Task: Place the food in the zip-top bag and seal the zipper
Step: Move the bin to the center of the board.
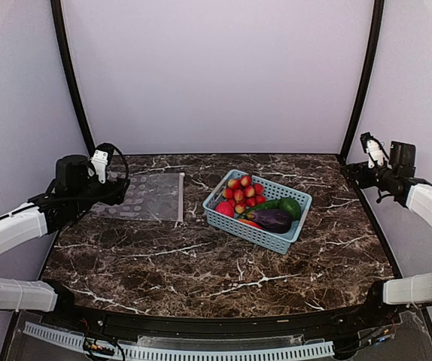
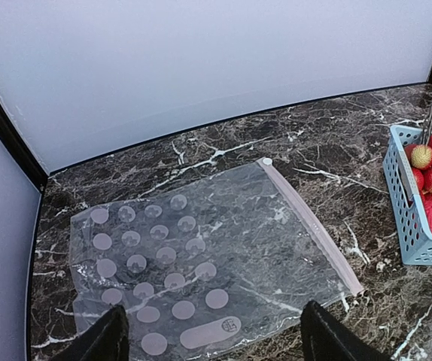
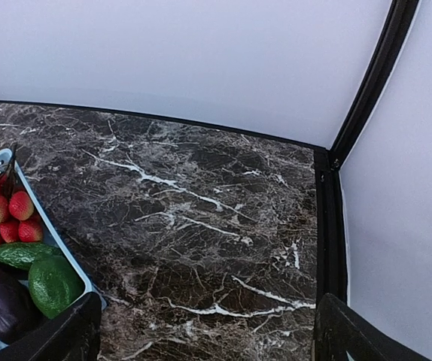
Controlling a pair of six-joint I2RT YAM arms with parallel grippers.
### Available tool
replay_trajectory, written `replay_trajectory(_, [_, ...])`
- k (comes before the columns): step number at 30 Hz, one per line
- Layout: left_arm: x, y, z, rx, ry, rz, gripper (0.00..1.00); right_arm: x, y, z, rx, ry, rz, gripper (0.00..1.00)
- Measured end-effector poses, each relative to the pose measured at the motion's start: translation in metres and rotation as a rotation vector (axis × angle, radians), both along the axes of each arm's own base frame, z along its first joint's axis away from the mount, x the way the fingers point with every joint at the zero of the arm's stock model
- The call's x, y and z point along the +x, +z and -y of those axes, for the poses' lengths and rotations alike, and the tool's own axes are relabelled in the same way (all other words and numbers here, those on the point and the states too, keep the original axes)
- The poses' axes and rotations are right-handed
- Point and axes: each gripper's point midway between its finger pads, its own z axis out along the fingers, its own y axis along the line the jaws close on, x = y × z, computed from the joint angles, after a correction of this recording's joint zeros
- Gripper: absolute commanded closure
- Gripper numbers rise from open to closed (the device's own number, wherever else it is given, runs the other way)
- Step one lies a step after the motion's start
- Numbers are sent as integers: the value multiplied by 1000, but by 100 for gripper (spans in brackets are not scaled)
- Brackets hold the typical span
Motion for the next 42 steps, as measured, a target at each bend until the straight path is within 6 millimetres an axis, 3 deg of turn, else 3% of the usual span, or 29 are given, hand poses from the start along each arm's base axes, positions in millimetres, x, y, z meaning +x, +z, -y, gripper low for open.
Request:
replay_trajectory(8, [-2,2,9,-37,-51,-2,25,-1,-14,-6,-40,83,-17,2])
replay_trajectory(13, [-1,-7,16,-47,-83,-34,28,-10,-18,-26,-44,221,-17,12])
replay_trajectory(18, [1,-21,25,-68,-114,-90,36,-22,-18,-57,-46,383,-28,27])
replay_trajectory(22, [5,-32,34,-104,-131,-156,43,-28,-11,-94,-63,540,-29,40])
replay_trajectory(25, [8,-42,44,-137,-154,-224,46,-28,-11,-115,-75,634,-48,44])
replay_trajectory(29, [21,-51,61,-169,-177,-317,47,-12,-18,-129,-71,696,-107,47])
replay_trajectory(32, [33,-53,73,-173,-177,-359,42,8,-29,-129,-71,708,-164,48])
replay_trajectory(37, [54,-53,87,-185,-126,-408,39,47,-53,-132,-78,717,-247,50])
replay_trajectory(42, [62,-66,97,-208,-90,-461,39,67,-83,-147,-69,757,-331,51])
